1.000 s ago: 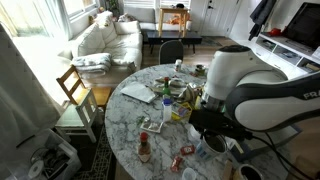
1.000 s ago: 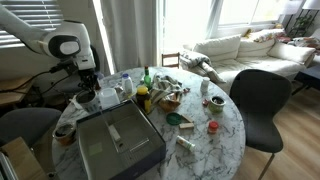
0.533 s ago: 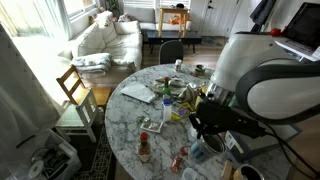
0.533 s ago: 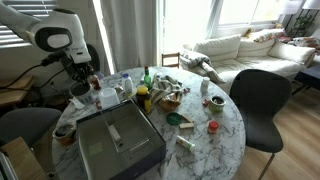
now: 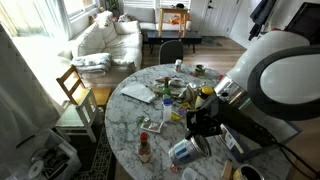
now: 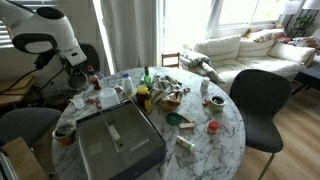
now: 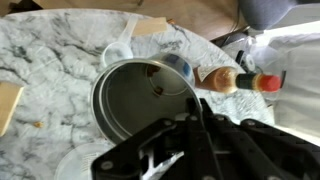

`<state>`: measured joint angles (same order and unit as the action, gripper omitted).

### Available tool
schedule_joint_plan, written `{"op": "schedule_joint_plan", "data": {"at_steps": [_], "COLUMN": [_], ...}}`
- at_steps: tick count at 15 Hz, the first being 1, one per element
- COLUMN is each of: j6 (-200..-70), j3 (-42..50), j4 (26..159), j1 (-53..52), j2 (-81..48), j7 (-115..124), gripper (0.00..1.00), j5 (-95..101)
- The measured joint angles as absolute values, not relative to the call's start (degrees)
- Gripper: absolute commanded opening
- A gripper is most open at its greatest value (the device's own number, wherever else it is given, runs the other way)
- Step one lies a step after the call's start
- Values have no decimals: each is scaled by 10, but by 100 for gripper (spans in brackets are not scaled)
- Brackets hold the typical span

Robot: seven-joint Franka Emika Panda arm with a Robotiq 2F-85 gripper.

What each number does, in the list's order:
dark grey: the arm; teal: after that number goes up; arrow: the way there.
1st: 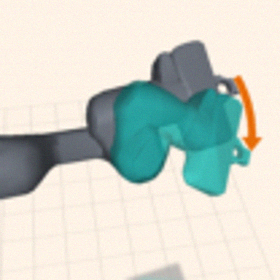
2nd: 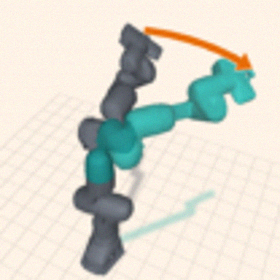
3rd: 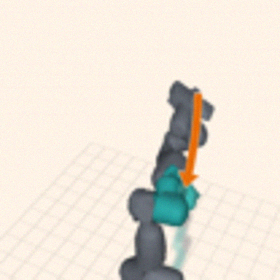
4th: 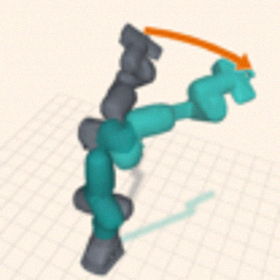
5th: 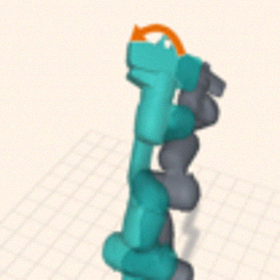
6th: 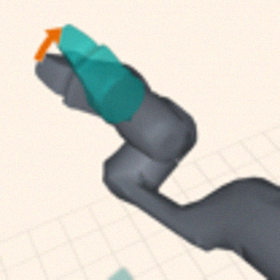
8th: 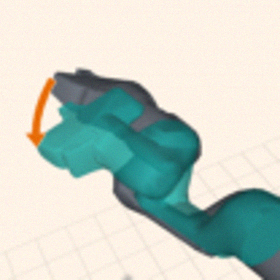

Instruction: Empty the silver cup into the scoop

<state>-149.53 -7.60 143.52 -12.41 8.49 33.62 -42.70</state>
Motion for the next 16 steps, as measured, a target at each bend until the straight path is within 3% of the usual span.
{"op": "schedule_joint_plan", "data": {"at_steps": [4,10,16], "j6": [-1510,-1510,-1465], "j3": [-65,-82,-89], "j4": [1431,1429,1409], "j1": [-181,-158,-158], "j2": [85,84,83], "j7": [193,187,-60], "gripper": [5,1,1], "j5": [-570,-576,-805]}}
